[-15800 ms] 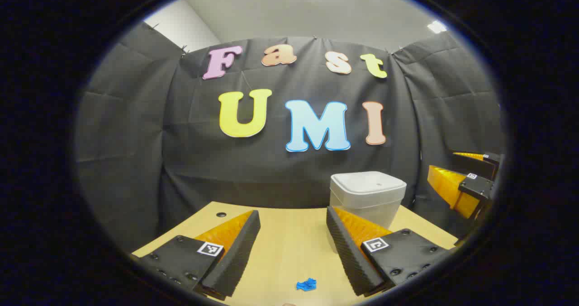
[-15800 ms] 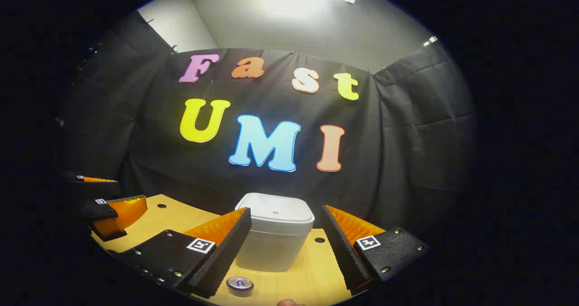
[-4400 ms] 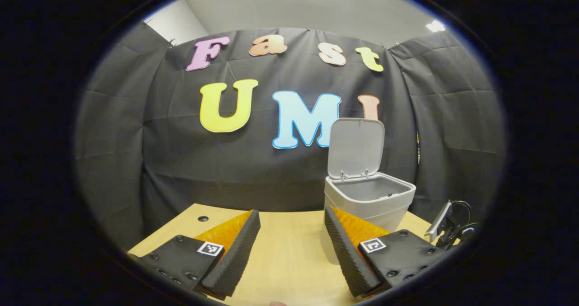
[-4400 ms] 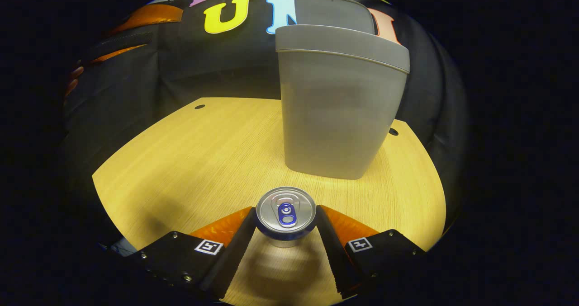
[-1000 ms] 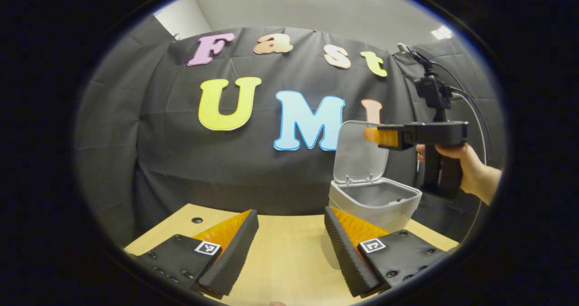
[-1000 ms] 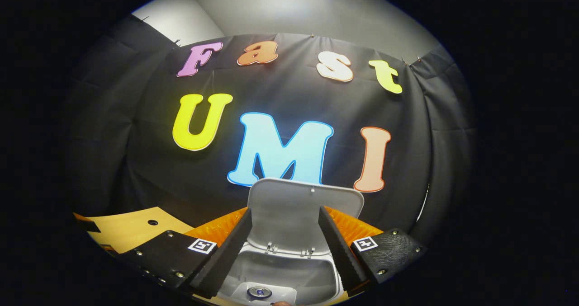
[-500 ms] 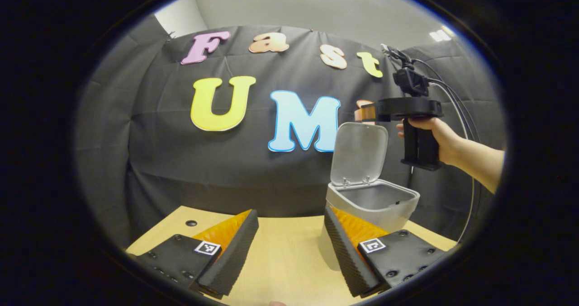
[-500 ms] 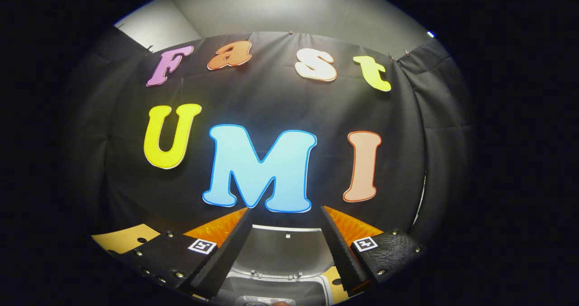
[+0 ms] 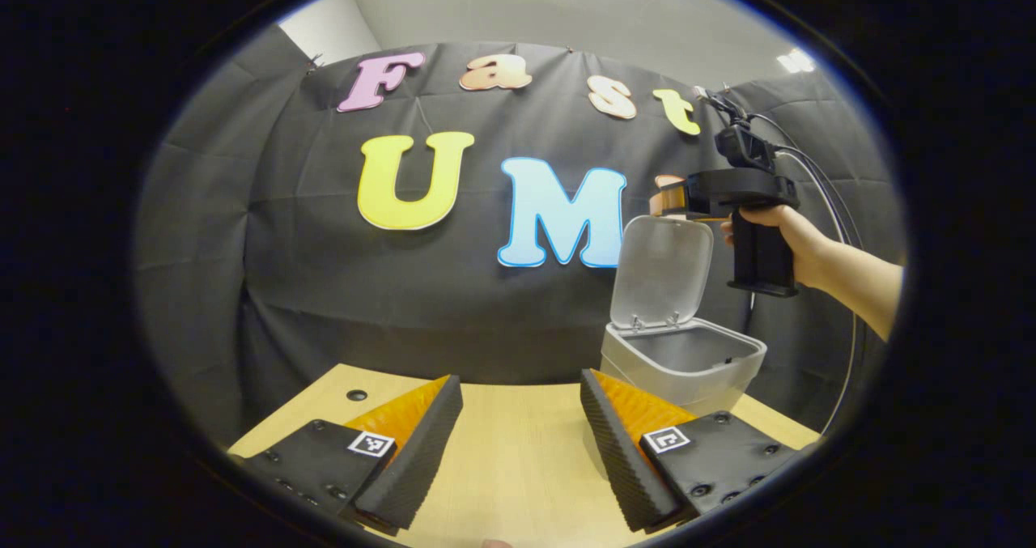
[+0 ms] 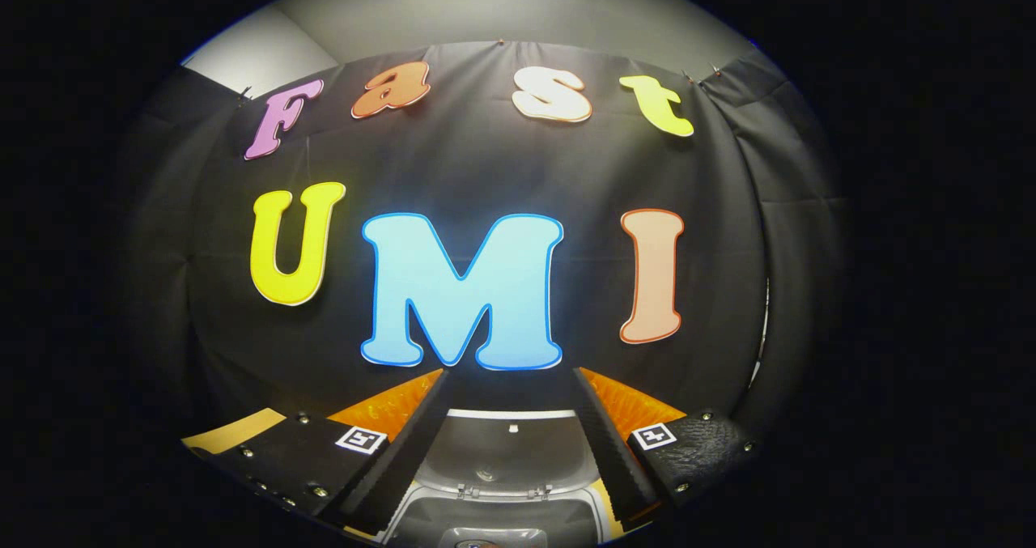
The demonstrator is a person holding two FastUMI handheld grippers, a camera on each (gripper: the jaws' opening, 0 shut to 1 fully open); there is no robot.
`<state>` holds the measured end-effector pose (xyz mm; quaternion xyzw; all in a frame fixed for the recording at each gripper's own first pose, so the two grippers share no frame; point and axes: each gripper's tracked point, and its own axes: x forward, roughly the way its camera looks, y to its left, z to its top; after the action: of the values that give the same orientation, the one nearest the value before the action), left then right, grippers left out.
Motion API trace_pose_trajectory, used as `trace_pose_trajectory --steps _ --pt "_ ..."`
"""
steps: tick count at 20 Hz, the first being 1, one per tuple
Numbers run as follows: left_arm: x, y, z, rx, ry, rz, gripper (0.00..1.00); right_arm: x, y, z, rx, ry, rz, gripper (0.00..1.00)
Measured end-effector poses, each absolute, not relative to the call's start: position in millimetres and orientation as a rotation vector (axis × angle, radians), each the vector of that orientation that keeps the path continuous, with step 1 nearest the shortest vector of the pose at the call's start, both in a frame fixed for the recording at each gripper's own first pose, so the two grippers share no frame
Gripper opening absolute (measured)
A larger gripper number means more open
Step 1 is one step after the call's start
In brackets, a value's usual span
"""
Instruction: Press the lid of the desktop garbage bin to open it, pick up the crumpled paper on the desktop and throw it into the bin, then pick up the pop can on the desktop and drop it into the bin, and finally close the garbage bin lid.
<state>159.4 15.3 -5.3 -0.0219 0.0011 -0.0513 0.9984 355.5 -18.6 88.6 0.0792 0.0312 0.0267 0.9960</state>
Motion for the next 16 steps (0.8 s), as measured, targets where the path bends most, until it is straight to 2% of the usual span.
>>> trace_pose_trajectory --steps 9,16 --pt "123.4 8.1 -13.3 -0.063 -0.021 -0.108 0.95 288.9 -17.5 65.5 0.185 0.034 0.059 0.95" --pt "104.6 13.3 -16.0 -0.049 -0.016 -0.109 0.96 239.9 -9.8 21.6 0.19 0.104 0.038 0.95"
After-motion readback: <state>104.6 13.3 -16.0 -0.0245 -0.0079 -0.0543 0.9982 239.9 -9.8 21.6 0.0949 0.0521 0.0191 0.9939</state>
